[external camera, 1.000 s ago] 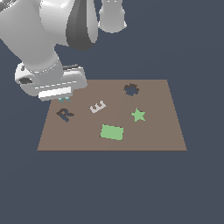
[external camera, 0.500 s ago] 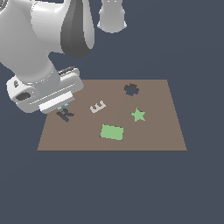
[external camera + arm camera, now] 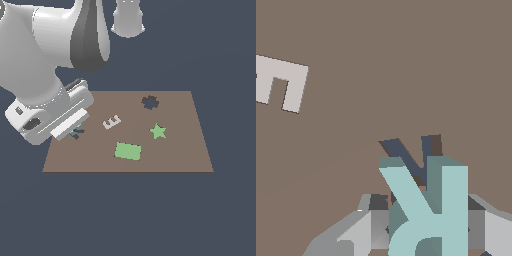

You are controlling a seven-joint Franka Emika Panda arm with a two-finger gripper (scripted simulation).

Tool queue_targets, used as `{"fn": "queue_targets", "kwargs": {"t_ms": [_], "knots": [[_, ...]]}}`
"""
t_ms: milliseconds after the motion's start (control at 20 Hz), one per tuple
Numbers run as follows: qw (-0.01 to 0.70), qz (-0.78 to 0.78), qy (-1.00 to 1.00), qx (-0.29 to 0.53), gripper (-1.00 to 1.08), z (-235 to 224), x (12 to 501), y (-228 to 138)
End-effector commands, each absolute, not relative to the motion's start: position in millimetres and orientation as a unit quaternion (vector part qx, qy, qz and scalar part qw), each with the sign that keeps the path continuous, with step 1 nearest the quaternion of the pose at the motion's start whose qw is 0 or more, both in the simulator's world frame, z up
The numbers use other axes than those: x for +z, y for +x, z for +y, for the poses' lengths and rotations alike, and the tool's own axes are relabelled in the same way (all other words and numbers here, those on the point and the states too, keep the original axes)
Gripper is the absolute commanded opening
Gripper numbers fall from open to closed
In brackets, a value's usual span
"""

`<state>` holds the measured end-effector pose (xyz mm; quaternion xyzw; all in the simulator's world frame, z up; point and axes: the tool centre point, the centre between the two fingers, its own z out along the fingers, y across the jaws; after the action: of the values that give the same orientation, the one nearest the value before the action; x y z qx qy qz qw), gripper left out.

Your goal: Insert a designated object into the corresponding slot on a board.

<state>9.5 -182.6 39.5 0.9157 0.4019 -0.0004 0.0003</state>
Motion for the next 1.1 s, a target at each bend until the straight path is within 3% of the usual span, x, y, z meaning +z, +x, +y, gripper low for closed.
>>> {"fn": "queue_targets", "kwargs": {"t_ms": [0,1050], "knots": [[0.000,0.423,0.906,0.000,-1.00,-180.0,40.0,14.3],[0.001,0.443,0.896,0.000,-1.00,-176.4,30.3,18.4]]}}
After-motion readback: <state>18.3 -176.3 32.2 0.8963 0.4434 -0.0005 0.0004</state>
